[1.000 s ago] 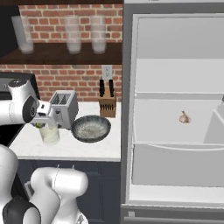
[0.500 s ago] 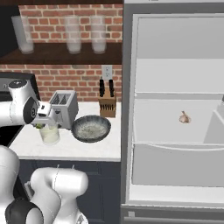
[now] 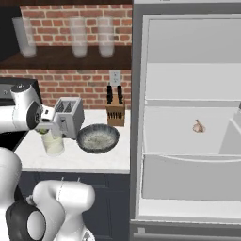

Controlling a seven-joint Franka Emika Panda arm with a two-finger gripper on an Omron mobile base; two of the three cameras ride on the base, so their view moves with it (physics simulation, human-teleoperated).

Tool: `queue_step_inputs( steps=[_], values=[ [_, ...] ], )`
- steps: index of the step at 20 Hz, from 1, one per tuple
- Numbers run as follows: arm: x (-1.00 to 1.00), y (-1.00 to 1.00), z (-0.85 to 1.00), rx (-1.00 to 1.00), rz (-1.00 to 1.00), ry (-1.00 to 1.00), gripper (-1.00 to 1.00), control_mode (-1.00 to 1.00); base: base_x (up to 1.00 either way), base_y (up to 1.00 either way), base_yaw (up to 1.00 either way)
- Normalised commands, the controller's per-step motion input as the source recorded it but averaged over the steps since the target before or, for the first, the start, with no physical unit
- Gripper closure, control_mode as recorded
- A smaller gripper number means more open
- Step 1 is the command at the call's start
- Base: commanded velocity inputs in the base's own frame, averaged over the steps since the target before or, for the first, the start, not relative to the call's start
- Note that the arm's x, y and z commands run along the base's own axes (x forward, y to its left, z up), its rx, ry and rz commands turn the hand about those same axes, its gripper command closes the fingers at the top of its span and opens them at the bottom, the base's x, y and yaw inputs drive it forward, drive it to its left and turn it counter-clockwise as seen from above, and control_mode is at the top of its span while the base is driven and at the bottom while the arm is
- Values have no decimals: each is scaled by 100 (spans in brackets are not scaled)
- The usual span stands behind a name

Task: Grab a lemon wedge from the fridge and one ice cube from the ice bowl, and put them in the glass of lemonade.

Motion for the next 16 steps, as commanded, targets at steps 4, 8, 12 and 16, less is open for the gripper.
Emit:
queue_step_inputs(
  steps=[4,8,12,16],
  values=[
    [38,14,2,0,0,1,100,-100,0,0,0],
    [22,1,-10,0,0,1,100,-100,0,0,0],
    [20,0,-45,0,0,0,100,-100,0,0,0],
    [6,8,-58,1,0,0,100,-100,0,0,0]
  ],
)
